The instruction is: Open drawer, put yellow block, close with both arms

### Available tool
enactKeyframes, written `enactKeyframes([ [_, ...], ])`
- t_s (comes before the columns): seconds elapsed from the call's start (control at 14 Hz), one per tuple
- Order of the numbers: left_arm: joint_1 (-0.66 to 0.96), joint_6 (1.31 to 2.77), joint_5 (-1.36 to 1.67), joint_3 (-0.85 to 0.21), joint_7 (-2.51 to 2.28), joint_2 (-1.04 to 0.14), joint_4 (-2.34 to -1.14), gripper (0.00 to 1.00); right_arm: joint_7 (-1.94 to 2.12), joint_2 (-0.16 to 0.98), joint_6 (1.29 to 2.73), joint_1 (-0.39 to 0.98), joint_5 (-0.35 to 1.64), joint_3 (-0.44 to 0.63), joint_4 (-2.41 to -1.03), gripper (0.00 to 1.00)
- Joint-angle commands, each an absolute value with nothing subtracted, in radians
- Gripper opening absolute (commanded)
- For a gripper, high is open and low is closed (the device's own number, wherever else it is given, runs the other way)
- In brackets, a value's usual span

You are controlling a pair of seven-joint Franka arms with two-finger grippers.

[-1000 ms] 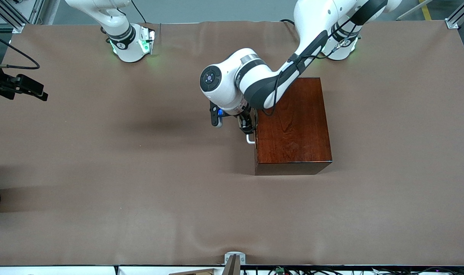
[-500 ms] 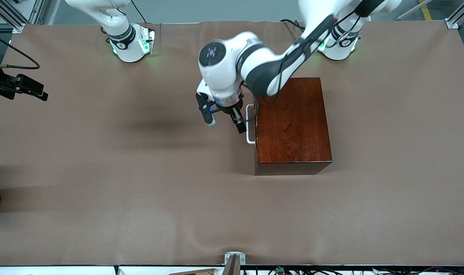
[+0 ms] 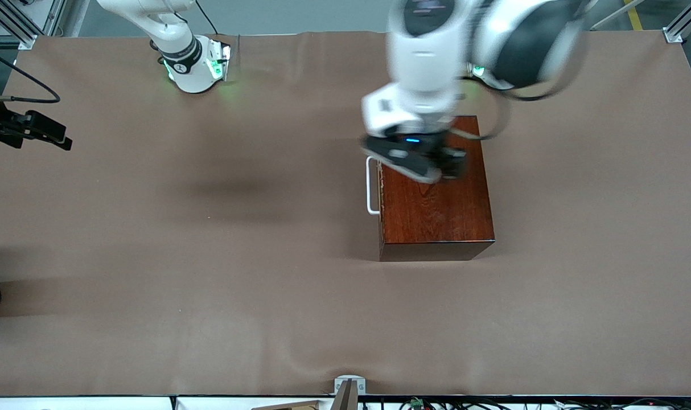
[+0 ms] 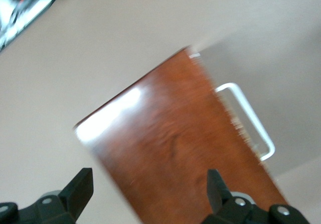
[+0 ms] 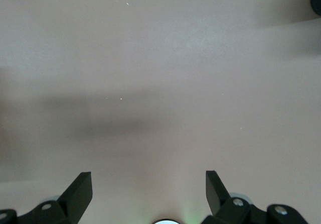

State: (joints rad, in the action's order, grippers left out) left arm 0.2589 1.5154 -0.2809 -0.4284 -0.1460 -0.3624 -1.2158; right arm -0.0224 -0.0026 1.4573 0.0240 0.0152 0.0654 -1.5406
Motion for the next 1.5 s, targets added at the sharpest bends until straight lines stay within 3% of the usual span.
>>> enactKeyframes([
  [0.0, 0.067, 1.483, -0.154, -0.440, -0.161, -0.278, -1.259, 1.00, -0.031, -0.008, 1.448, 0.026, 0.018, 0.064, -1.537, 1.00],
  [0.21, -0.038, 1.412, -0.043, -0.378, -0.150, -0.227, -1.264, 1.00, -0.031, -0.008, 1.447, 0.026, 0.018, 0.066, -1.537, 1.00],
  [0.36, 0.052, 1.396, -0.015, -0.188, -0.150, -0.172, -1.304, 1.00, -0.031, -0.008, 1.447, 0.026, 0.018, 0.064, -1.537, 1.00],
  [0.5, 0.081, 1.399, 0.035, -0.068, -0.144, -0.106, -1.380, 1.00, -0.029, -0.008, 1.447, 0.026, 0.018, 0.066, -1.537, 1.00],
  [0.86, 0.078, 1.511, 0.044, -0.003, -0.081, 0.024, -1.575, 1.00, -0.029, -0.008, 1.447, 0.028, 0.018, 0.066, -1.537, 1.00],
  [1.07, 0.081, 1.586, 0.043, -0.003, -0.080, 0.025, -1.606, 1.00, -0.029, -0.008, 1.447, 0.026, 0.018, 0.066, -1.537, 1.00],
  [1.43, 0.072, 1.589, 0.043, -0.005, -0.077, 0.018, -1.603, 1.00, -0.029, -0.008, 1.450, 0.025, 0.017, 0.066, -1.536, 1.00],
])
